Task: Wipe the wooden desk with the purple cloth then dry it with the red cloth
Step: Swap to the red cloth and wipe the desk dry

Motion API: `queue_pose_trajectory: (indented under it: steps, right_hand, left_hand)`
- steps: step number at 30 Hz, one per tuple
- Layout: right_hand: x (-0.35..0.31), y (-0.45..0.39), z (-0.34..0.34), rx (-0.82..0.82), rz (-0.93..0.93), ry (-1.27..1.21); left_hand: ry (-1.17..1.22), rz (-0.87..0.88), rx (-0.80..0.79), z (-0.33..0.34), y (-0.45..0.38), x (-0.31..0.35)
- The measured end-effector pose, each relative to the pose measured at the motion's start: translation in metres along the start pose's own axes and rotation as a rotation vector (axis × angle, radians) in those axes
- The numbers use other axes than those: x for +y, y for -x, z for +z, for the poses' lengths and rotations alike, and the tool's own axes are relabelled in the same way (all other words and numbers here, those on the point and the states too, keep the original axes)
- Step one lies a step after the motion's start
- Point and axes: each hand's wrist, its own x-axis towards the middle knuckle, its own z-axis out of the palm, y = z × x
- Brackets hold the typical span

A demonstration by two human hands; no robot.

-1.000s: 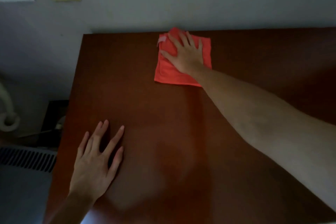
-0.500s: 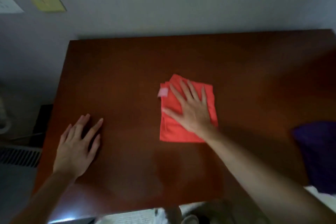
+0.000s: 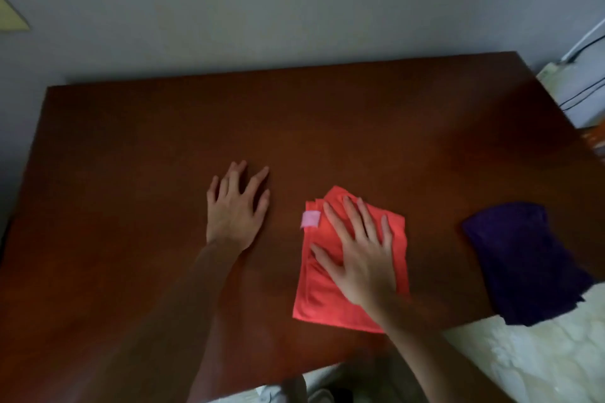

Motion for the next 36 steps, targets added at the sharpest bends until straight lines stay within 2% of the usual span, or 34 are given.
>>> queue_pose_trajectory:
  steps: [11,15,20,25,29,32,36]
  right_hand:
    - [-0.021,-0.311,-0.004,-0.004,-0.052,-0.060]
    - [-0.029,-0.355,-0.004,-0.020,-0.038,-0.093]
    - [-0.012,-0.291,-0.020,-0.067,-0.113,-0.110]
    - [0.049,-0.111,-0.016,0.021,-0.107,-0.072]
    - [0.086,0.034,-0.017,0.012,0.010,-0.039]
    - [0.094,0.063,-0.018,-0.029,0.108,-0.010]
    - [0.093,0.049,-0.017,0.002,0.111,-0.041]
  left_hand:
    - [-0.080,0.008,0.065,0.013,0.004,-0.001]
    - [-0.094,0.019,0.084,0.018,0.004,-0.005]
    - [-0.054,0.029,0.083,0.013,0.004,-0.007]
    - [-0.050,0.026,0.066,0.011,0.005,-0.004]
    - [-0.042,0.016,0.032,0.007,0.007,0.001]
    - [-0.031,-0.006,0.026,0.004,0.007,0.004]
    - [-0.032,-0.024,0.063,0.005,0.003,0.015]
